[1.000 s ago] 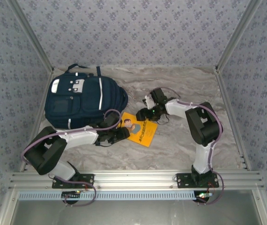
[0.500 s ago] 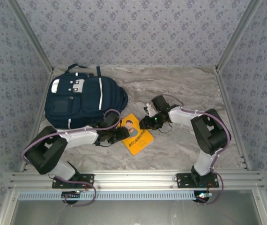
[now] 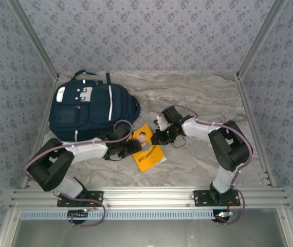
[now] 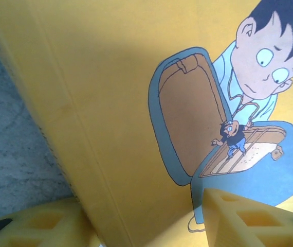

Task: Pack the student bag

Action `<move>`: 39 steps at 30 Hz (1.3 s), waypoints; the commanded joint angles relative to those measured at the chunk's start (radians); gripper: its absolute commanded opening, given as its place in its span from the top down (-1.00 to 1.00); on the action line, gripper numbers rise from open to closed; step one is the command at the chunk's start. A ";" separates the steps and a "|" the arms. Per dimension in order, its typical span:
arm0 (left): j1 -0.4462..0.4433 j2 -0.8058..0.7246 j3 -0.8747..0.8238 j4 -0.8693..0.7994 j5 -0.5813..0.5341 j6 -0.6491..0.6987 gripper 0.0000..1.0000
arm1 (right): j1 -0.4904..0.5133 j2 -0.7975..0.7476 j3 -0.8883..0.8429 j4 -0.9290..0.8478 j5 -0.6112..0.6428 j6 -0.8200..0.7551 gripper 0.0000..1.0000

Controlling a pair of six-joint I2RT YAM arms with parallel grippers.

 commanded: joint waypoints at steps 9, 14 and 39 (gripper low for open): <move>0.093 -0.175 -0.045 -0.067 0.021 0.089 -0.22 | -0.110 -0.137 -0.191 0.396 -0.243 0.299 1.00; 0.149 -0.178 -0.051 -0.015 0.110 0.107 -0.27 | -0.174 -0.058 -0.375 1.080 -0.351 0.748 1.00; 0.195 0.017 -0.061 0.549 0.354 -0.102 0.86 | -0.207 0.207 -0.475 1.688 -0.374 1.058 1.00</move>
